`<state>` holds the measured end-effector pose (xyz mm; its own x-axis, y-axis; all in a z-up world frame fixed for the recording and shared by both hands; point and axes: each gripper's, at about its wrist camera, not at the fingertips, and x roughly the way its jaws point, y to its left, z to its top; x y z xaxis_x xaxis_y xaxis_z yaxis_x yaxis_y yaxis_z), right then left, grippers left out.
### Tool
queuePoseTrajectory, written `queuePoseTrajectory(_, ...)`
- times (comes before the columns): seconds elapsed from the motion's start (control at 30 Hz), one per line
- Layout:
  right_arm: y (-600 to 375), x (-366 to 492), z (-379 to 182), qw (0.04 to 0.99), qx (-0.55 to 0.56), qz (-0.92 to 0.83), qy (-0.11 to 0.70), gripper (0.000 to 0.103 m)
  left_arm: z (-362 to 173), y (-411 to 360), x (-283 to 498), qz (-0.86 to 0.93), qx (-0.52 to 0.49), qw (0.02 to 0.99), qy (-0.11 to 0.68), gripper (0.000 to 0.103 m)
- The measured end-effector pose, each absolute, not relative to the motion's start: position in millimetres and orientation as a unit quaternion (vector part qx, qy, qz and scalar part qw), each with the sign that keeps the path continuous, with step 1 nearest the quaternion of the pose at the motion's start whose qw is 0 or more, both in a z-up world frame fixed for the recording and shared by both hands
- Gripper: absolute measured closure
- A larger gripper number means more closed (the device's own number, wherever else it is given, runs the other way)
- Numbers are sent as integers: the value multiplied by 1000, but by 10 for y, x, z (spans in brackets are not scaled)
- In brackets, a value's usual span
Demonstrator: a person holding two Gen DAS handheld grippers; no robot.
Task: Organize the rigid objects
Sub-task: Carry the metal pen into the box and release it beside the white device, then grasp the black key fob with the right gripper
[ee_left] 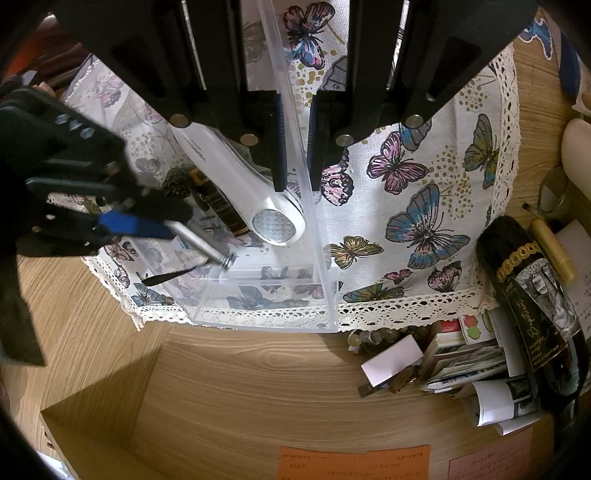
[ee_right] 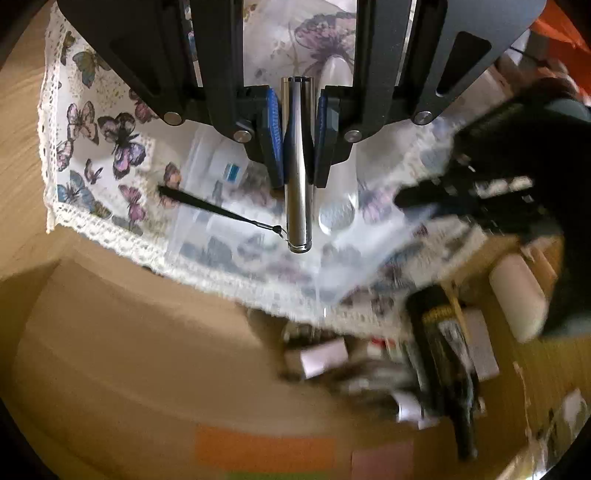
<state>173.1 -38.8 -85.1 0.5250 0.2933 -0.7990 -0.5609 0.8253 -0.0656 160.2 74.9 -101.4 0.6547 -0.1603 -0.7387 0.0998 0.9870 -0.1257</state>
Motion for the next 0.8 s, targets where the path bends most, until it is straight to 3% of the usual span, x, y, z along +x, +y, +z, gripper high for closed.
queuePoseTrajectory(0.33, -415, 1753, -952, 843, -171, 252, 444, 88, -1013, 750, 1603, -72, -37, 909, 409, 94)
queuePoseTrajectory(0.43, -451, 1715, -883, 850, -163, 252, 434, 82, -1014, 750, 1606, -72, -37, 909, 409, 94)
queuePoseTrajectory(0.53, -530, 1668, -766, 866, -151, 241, 412, 62, -1013, 748, 1604, -72, -37, 909, 409, 94)
queuePoseTrajectory(0.6, -603, 1629, -670, 878, -139, 235, 392, 40, -1014, 751, 1602, -72, -37, 909, 409, 94)
queuePoseTrajectory(0.73, -748, 1580, -500, 898, -124, 215, 364, 32, -1014, 751, 1601, -72, -37, 909, 409, 94)
queuePoseTrajectory(0.8, -860, 1556, -425, 908, -111, 200, 351, 23, -1014, 751, 1602, -72, -37, 909, 409, 94)
